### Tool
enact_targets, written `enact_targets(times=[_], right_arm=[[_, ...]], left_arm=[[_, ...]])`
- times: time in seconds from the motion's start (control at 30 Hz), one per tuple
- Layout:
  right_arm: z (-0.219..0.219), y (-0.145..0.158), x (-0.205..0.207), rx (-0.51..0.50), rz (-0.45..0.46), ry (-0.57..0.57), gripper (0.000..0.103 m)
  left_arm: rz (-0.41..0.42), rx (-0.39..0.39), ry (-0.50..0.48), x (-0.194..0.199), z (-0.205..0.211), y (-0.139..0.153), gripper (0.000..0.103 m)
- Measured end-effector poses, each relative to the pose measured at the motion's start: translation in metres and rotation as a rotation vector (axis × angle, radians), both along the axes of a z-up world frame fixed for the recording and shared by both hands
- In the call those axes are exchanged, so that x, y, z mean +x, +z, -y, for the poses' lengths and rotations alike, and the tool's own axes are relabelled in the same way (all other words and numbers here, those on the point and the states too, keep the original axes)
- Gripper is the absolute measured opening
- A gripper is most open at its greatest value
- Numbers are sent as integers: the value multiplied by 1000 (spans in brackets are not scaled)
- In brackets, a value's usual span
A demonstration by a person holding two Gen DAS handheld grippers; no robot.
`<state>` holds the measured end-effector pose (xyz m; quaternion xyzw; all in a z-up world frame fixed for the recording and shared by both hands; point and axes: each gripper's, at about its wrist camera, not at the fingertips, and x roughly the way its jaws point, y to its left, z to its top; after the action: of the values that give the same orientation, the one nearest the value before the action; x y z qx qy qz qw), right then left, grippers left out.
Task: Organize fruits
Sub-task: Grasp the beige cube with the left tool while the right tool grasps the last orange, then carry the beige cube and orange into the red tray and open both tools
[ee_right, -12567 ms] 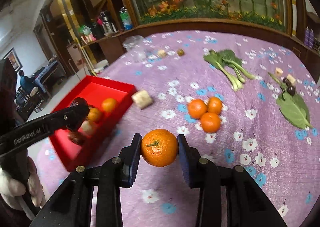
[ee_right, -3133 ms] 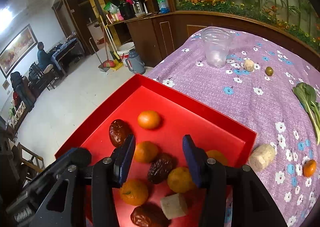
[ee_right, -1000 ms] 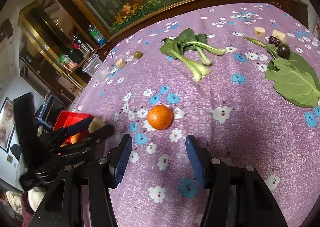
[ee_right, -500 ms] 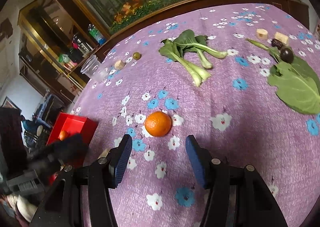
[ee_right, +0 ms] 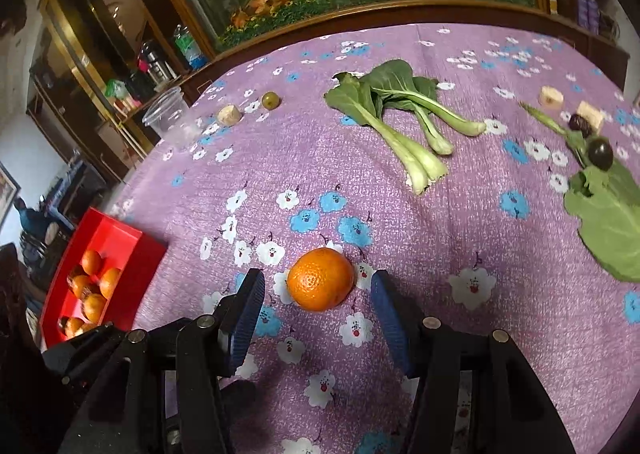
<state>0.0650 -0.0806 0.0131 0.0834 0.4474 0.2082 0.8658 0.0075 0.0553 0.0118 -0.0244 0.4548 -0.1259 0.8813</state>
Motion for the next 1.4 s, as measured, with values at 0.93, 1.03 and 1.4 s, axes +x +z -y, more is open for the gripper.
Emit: enact_targets(times=[0.93,1.03,1.4], right_arm=[[-12,30,-42,-51,87,27,34],[-19,44,-55,-50,114,46,34],[-69,82,-100,9,155,170,35]], left_arm=[[102,-117,224,-68,-66,50,36],[125,-140,287,-82,-92,58,36],[182,-171,566,-128,-194,65,36]])
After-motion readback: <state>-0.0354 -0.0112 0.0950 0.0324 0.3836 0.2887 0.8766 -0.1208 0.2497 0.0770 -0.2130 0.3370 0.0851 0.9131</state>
